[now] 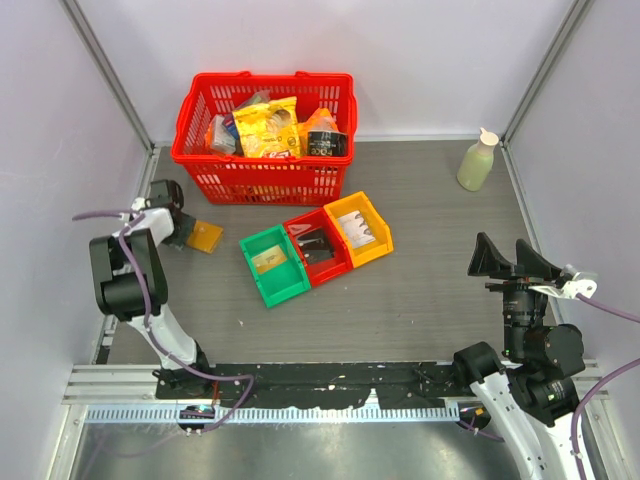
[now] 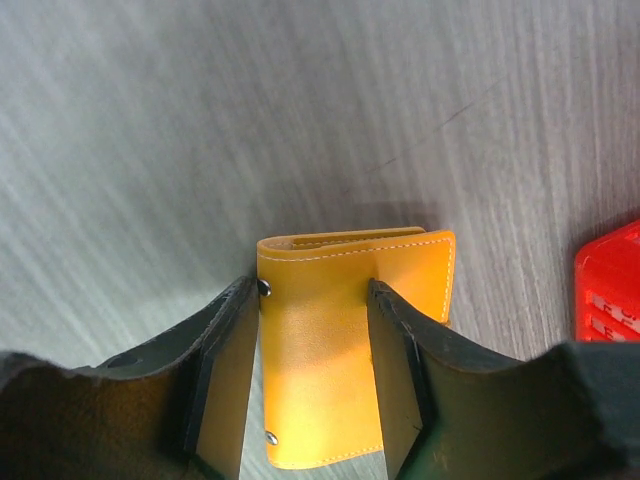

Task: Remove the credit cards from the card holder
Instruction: Open the card holder at the center of the board.

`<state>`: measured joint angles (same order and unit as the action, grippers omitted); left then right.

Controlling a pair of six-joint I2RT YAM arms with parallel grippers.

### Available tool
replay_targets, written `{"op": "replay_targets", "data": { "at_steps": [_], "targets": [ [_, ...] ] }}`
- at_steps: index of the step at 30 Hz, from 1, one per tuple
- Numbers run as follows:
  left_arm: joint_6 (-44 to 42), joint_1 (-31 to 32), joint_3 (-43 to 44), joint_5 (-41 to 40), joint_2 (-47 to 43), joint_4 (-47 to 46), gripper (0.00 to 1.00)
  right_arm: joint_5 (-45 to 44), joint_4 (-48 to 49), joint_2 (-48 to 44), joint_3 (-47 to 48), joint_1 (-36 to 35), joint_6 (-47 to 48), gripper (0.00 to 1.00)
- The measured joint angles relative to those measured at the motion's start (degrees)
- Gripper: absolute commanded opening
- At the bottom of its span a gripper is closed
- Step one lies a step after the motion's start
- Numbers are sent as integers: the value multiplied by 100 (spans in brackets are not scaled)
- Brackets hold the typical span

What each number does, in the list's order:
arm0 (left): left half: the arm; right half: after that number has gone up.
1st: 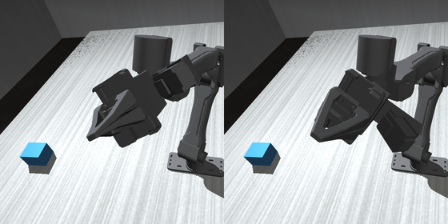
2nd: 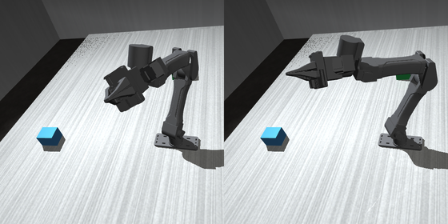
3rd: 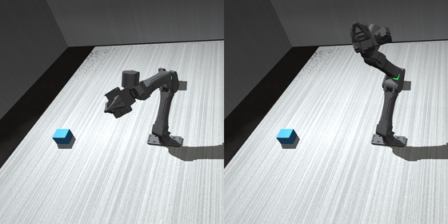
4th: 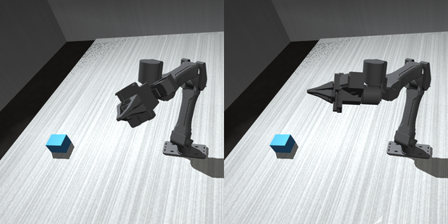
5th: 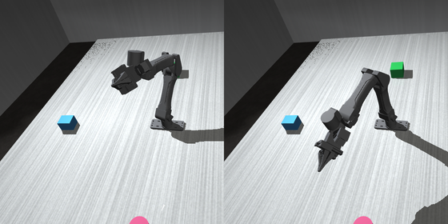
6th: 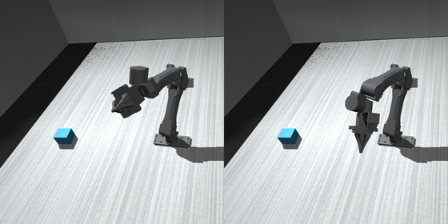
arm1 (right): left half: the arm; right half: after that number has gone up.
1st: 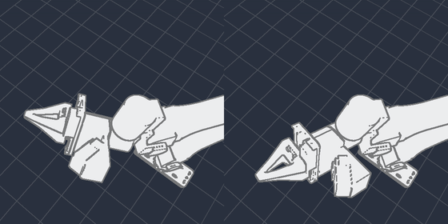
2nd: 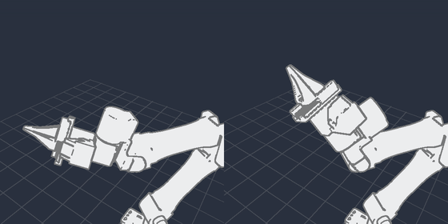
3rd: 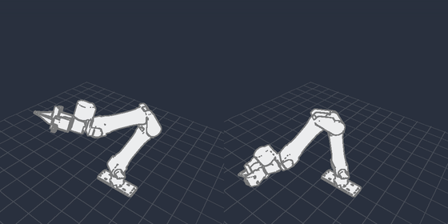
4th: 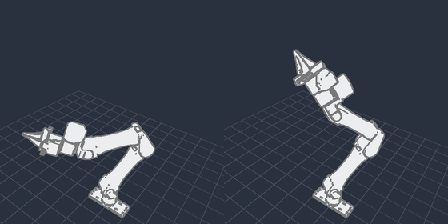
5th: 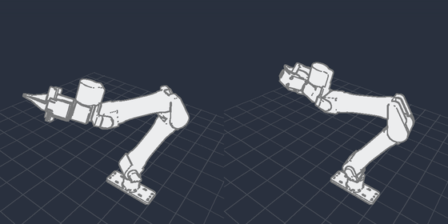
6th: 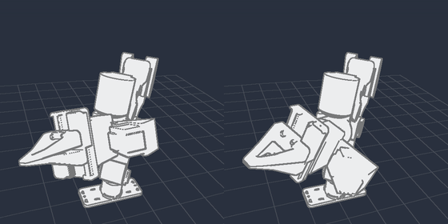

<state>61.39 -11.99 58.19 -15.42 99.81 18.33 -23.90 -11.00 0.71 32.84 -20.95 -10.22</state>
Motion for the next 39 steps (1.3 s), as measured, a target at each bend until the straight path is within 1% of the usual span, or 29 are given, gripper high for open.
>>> {"op": "replay_targets", "data": {
  "at_steps": [4, 6, 8, 11, 12, 13, 18, 21, 23, 27, 32, 34, 39],
  "targets": [
    [-507, 114, 850, -50, 560, 435, 53, 0, 0, 0, 0, 0, 2, 89],
    [-710, 190, 1075, -133, 697, 603, 49, -2, 0, 0, 0, 0, 2, 89],
    [-898, 271, 1167, -243, 748, 678, 31, -15, 0, 0, 0, -2, 4, 89],
    [-1021, 310, 1141, -328, 719, 673, 8, -22, 0, 0, 0, -7, 7, 89],
    [-1062, 310, 1110, -350, 688, 662, 2, -22, 0, 0, 0, -4, 7, 90],
    [-1071, 310, 1073, -372, 654, 649, 0, -22, 0, 0, 0, -7, 7, 89],
    [-1204, 323, 693, -387, 398, 343, 0, -20, -2, 0, 0, -9, 4, 89],
    [-1303, 356, 382, -339, 129, 310, 0, 9, -2, 0, 0, -11, 0, 89],
    [-1388, 376, 118, -291, -151, 367, 0, 83, 0, 2, 0, -11, -4, 89],
    [-1547, 444, -555, -229, -1078, 822, 0, 420, -2, 173, 33, -11, -55, 89],
    [-1871, 557, -896, -131, -2479, 1414, 0, 1362, -116, 1279, 321, -11, -306, 89],
    [-2024, 625, -916, -61, -3034, 1510, 0, 1904, -199, 1788, 444, -11, -382, 99],
    [-2326, 898, -1029, 299, -4190, 1596, 0, 3060, -514, 3062, 688, -11, -535, 99]
  ]
}}
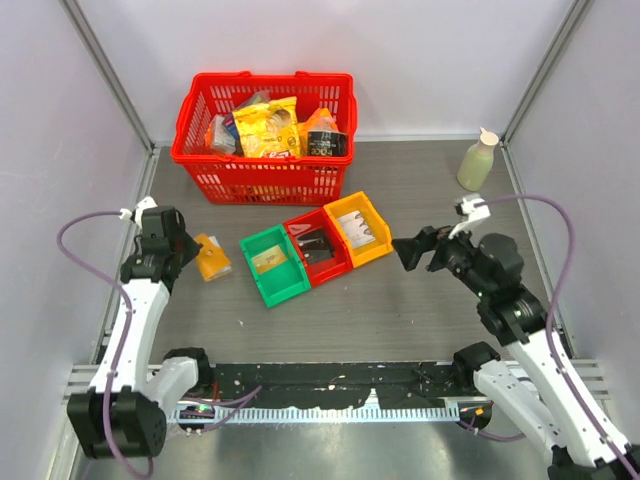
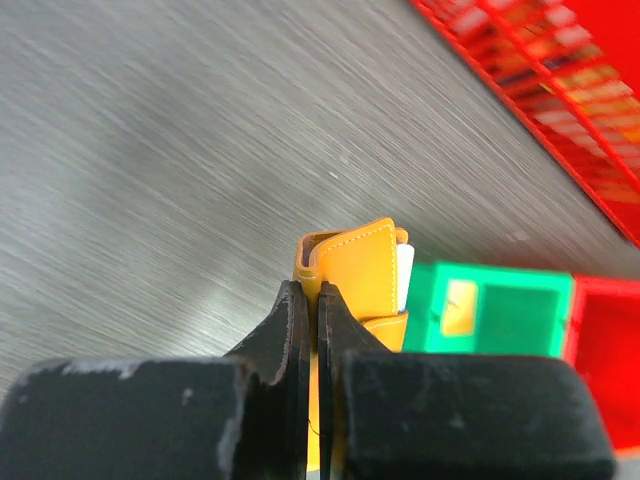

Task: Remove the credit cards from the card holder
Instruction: Open the card holder at the center of the board.

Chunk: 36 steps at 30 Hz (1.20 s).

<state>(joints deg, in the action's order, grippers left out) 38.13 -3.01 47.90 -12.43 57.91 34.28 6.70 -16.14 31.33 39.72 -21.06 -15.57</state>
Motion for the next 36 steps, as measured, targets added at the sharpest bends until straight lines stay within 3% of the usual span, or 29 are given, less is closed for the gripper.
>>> {"op": "replay_targets", "data": {
  "at_steps": [5, 9, 13, 18, 22, 23, 27, 30, 36],
  "targets": [
    [-61, 778, -133, 564, -839, 26, 0, 1106, -90, 994, 0, -24, -94, 99],
    [162, 1665, -251, 763, -1097, -140, 0, 1377, -37, 1502, -57, -273, -273, 99],
    [511, 2868, -332, 527, -999, -452, 0, 922, 90, 1832, -39, -1191, -417, 99],
    [1021, 4728, -337, -553, -448, -1045, 0, -286, 107, 2417, 273, -2557, -649, 98],
    [1458, 5847, -334, -1488, 286, -1493, 0, -1327, 94, 2697, 404, -3195, -986, 81],
    [1576, 6041, -334, -1676, 470, -1569, 0, -1569, 79, 2723, 404, -3309, -1084, 71],
    [1982, 6426, -337, -2282, 979, -1884, 0, -2194, 44, 2754, 396, -3567, -1493, 51],
    [2199, 6655, -334, -2570, 1196, -2138, 0, -2393, 70, 2754, 304, -3633, -1764, 45],
    [2601, 6959, -334, -2782, 1786, -2586, 0, -2446, 103, 2927, 111, -3685, -2072, 44]
  ]
}}
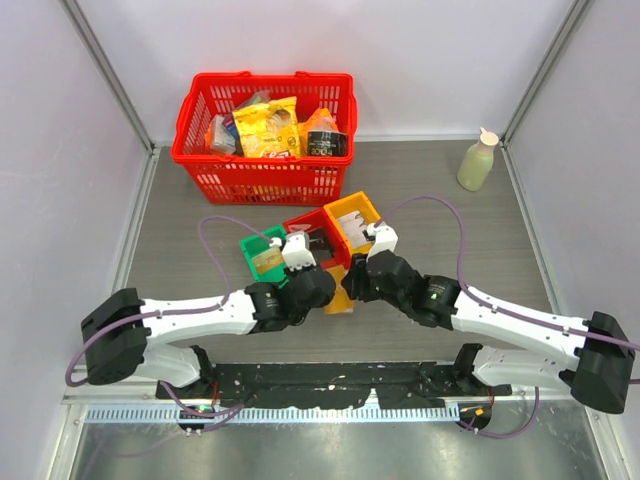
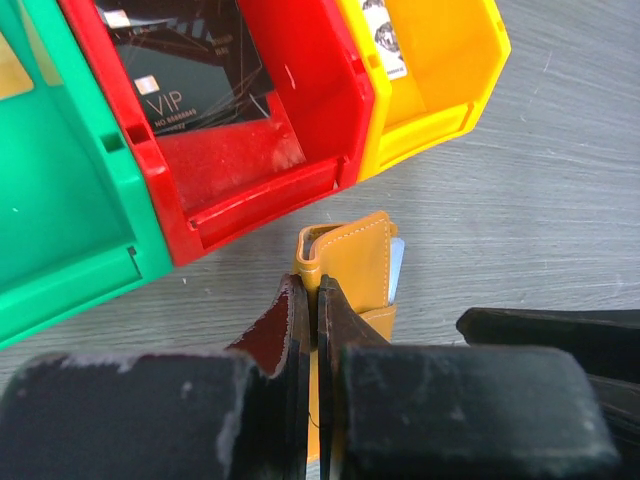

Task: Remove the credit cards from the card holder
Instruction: Open the card holder at the center of the board.

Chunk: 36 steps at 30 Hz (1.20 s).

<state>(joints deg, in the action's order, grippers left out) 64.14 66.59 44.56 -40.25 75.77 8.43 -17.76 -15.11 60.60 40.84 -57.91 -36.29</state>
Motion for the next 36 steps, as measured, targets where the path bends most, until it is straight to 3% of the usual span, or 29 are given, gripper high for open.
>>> {"op": "replay_targets", "data": {
  "at_steps": [23, 30, 36],
  "targets": [
    [415, 505, 101, -459, 804, -361, 0, 116, -11, 850, -153, -9, -337, 43],
    [433, 573, 101, -522, 820, -341, 0, 181, -46, 975, -151, -11, -372, 24],
    [470, 597, 96, -564, 824, -337, 0, 125, -66, 1062, -87, -50, -461, 2]
  ]
}}
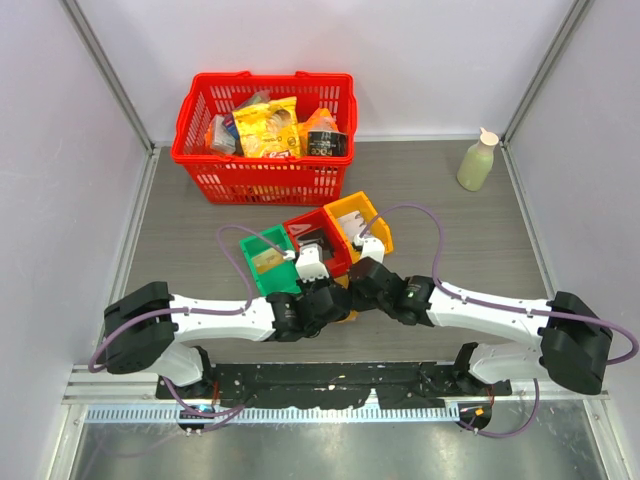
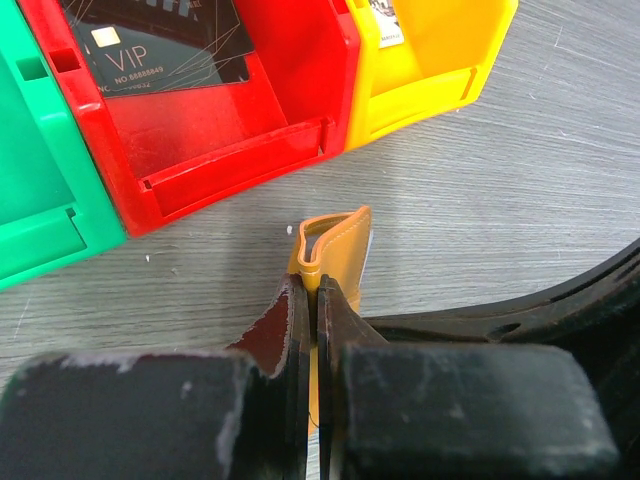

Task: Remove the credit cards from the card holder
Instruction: Open the card holder at the center of the board.

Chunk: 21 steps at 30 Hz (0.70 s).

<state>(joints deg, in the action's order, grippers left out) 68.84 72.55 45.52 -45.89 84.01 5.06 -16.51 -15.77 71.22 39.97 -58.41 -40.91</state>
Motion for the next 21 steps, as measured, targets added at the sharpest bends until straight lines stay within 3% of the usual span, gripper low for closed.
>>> {"op": "replay_targets", "data": {
  "at_steps": [10, 21],
  "targets": [
    [168, 20, -201, -28, -208, -55, 0, -411, -413, -55, -4, -20, -20, 1],
    [573, 20, -374, -94, -629, -98, 0, -737, -1204, -282, -278, 444, 15, 1]
  ]
}}
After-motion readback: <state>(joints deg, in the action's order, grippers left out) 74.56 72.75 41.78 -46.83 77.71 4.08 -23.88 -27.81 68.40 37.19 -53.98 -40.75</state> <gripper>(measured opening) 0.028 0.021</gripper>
